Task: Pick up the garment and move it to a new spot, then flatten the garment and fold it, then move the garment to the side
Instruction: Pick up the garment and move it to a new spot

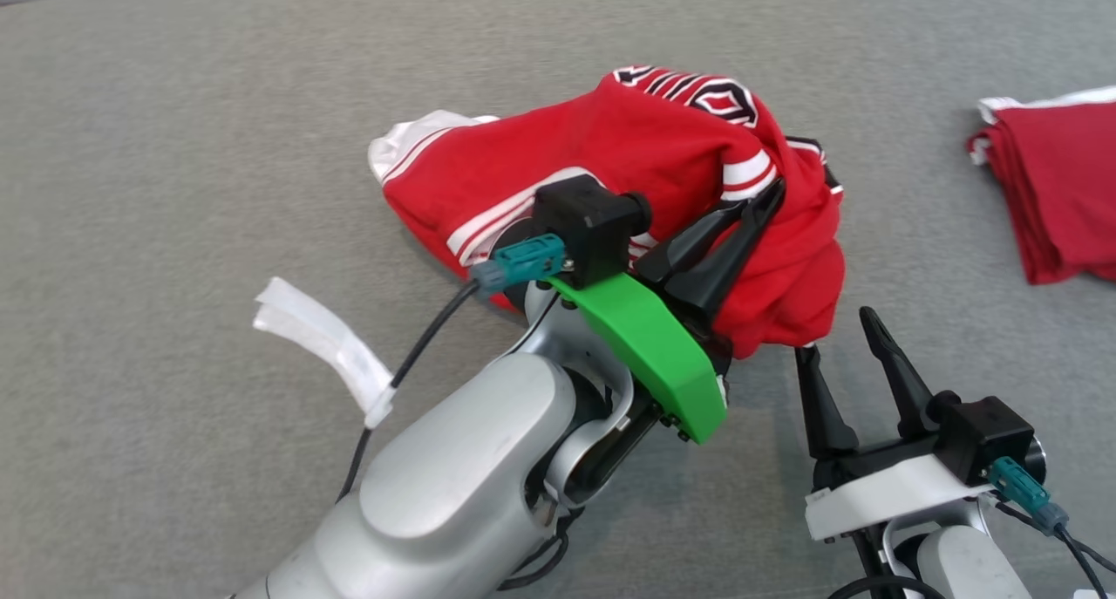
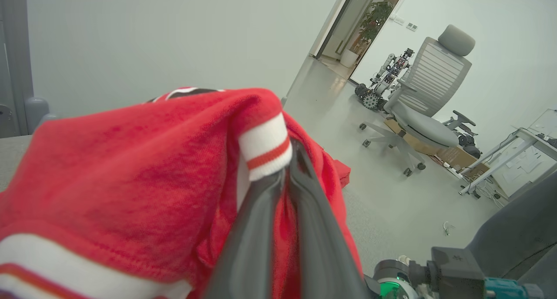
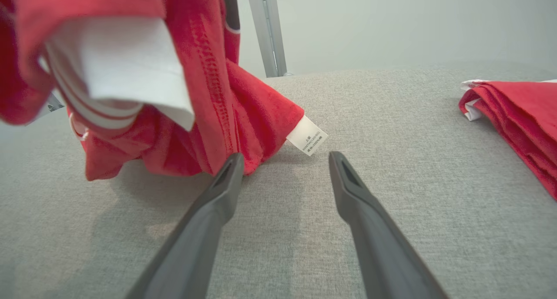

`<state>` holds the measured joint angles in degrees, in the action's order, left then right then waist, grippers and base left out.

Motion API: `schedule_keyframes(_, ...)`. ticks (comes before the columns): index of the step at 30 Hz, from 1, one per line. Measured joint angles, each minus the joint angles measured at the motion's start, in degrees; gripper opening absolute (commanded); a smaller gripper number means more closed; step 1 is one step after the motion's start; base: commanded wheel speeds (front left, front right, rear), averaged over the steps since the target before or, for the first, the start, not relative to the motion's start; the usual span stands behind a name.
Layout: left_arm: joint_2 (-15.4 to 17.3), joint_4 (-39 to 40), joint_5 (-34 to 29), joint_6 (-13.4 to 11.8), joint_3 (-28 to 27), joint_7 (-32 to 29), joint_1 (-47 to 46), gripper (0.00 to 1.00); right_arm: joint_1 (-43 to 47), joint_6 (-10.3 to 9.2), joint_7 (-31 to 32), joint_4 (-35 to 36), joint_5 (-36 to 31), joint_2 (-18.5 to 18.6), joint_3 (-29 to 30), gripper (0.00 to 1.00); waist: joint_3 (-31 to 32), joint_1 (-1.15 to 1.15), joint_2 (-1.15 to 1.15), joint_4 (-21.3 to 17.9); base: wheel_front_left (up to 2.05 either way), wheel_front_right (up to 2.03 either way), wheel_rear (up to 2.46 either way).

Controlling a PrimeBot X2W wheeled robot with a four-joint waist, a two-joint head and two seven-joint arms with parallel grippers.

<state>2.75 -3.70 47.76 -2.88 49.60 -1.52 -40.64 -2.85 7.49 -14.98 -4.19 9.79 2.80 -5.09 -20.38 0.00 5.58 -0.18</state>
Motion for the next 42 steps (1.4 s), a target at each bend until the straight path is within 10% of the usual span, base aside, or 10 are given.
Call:
schedule_keyframes(10,0.00,-22.01,3.26,-3.22,10.91,7.42,-5.89,0.00,-1.20,0.01,0.00,-0.58,2.29,-0.08,-0.42,1.00,-0.51,0.00,0.00,-9.11,0.00,0.00,0.00)
schedule_keyframes(11,0.01,-24.04,3.91,-3.50,11.40,8.22,-6.16,0.11,-1.30,0.01,0.00,-0.69,2.33,-0.09,-0.35,1.00,-0.69,0.00,0.00,-9.73,0.00,0.00,0.00)
schedule_keyframes(12,0.03,-25.85,4.94,-3.72,11.72,8.83,-6.39,0.42,-1.38,0.01,0.00,-0.77,2.41,-0.08,-0.20,1.00,-0.88,0.00,0.00,-10.30,0.00,0.00,0.00)
schedule_keyframes(13,0.09,-27.53,5.79,-3.77,12.13,9.29,-6.60,1.00,-1.43,0.01,0.00,-0.82,2.52,-0.08,-0.01,1.00,-1.07,0.00,0.00,-10.77,0.00,0.00,0.00)
schedule_keyframes(28,3.58,-24.38,11.49,-3.98,12.40,16.12,0.81,1.00,1.31,0.01,0.00,0.42,-0.07,-0.09,4.55,1.00,2.53,0.00,0.01,-9.38,0.00,0.00,0.00)
schedule_keyframes(35,11.87,-10.58,5.04,-11.03,2.77,16.51,15.67,1.00,4.06,0.01,0.00,2.19,-1.41,-0.08,8.05,1.00,6.53,0.00,0.01,-7.51,0.00,0.00,0.00)
schedule_keyframes(42,12.29,-2.23,-3.64,-13.45,-10.88,16.66,32.33,1.00,7.66,0.01,0.00,3.34,-3.04,-0.08,11.09,1.00,10.18,0.00,0.01,-5.28,0.00,0.00,0.00)
